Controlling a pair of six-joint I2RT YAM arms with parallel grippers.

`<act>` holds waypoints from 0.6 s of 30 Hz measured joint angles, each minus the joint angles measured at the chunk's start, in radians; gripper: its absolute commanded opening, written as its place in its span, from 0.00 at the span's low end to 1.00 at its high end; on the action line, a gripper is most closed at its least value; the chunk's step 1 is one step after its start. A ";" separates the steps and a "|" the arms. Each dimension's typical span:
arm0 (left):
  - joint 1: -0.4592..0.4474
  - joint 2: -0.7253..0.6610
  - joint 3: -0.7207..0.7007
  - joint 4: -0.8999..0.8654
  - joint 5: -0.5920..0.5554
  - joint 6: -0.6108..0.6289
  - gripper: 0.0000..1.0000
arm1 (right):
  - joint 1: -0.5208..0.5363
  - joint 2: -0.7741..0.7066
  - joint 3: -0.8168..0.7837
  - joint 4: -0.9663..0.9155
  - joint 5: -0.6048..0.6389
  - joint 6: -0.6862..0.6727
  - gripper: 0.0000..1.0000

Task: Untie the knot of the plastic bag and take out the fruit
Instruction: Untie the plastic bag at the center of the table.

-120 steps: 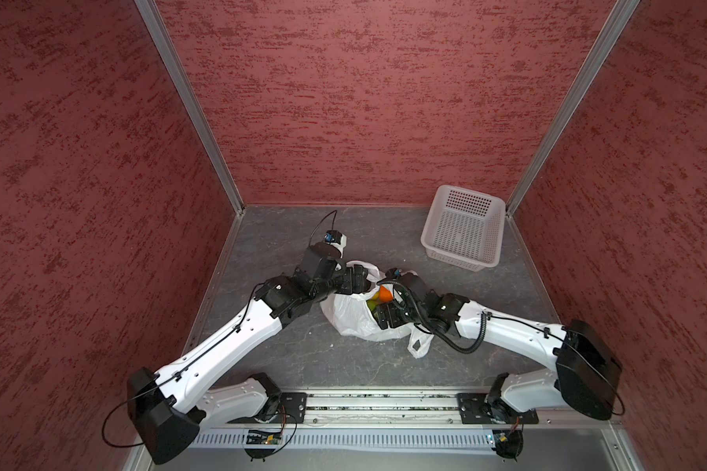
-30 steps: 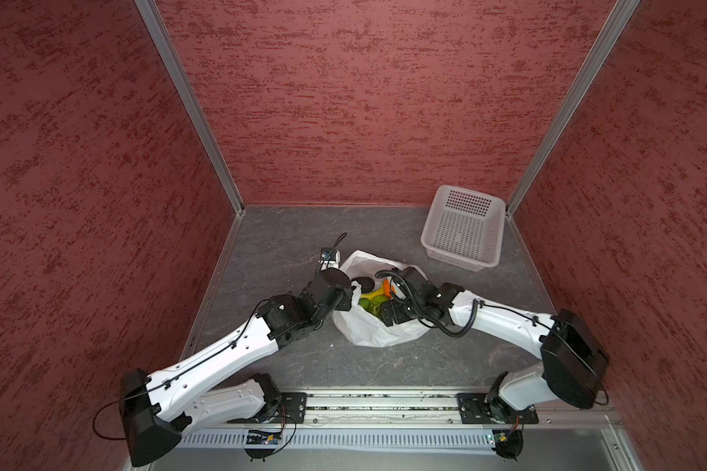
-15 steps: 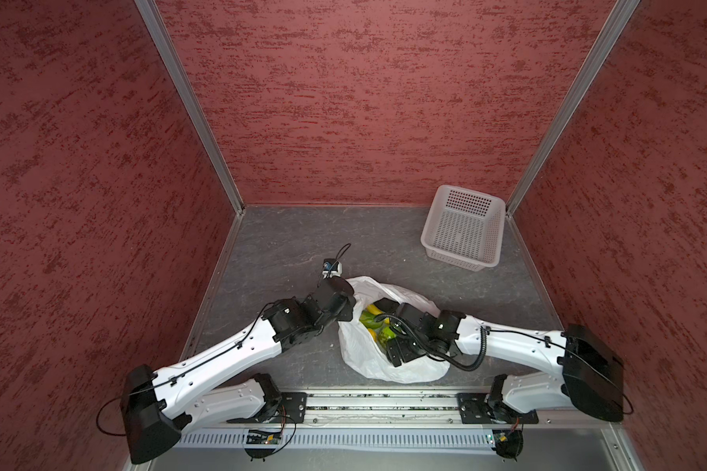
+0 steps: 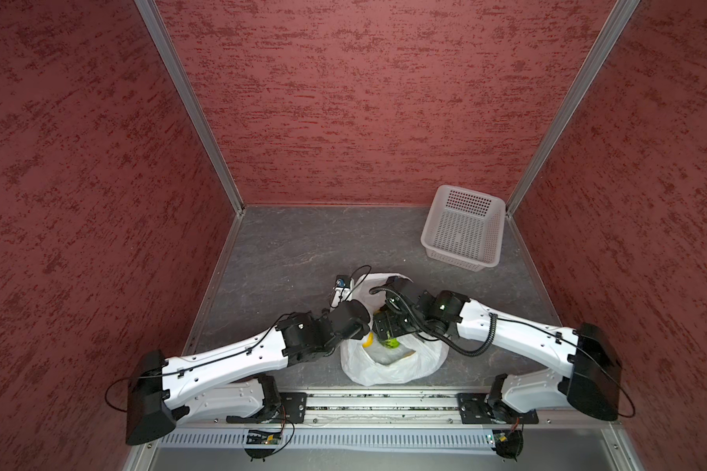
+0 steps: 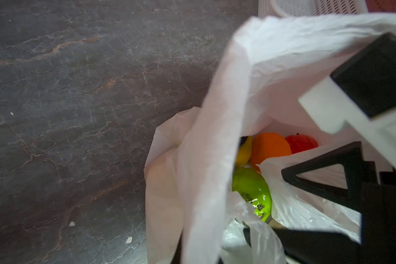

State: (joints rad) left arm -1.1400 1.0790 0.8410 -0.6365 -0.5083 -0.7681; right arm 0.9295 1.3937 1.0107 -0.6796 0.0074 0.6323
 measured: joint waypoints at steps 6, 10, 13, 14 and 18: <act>-0.053 0.016 -0.011 0.010 -0.088 -0.066 0.00 | -0.208 0.000 -0.017 0.010 0.172 -0.094 0.98; -0.061 0.047 -0.011 0.027 -0.115 -0.092 0.00 | -0.307 0.037 -0.002 0.036 0.245 -0.179 0.98; -0.061 0.082 -0.010 0.047 -0.125 -0.095 0.00 | -0.330 0.084 0.017 0.045 0.264 -0.231 0.98; -0.061 0.095 -0.008 0.053 -0.126 -0.095 0.00 | -0.333 0.091 0.020 0.044 0.257 -0.245 0.98; -0.063 0.124 0.003 0.080 -0.126 -0.092 0.00 | -0.334 0.072 0.026 0.021 0.175 -0.271 0.98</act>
State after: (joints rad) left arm -1.2034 1.2030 0.8436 -0.5564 -0.6342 -0.8597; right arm 0.5953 1.4658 1.0370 -0.6590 0.1829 0.3611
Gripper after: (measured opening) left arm 0.044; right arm 0.984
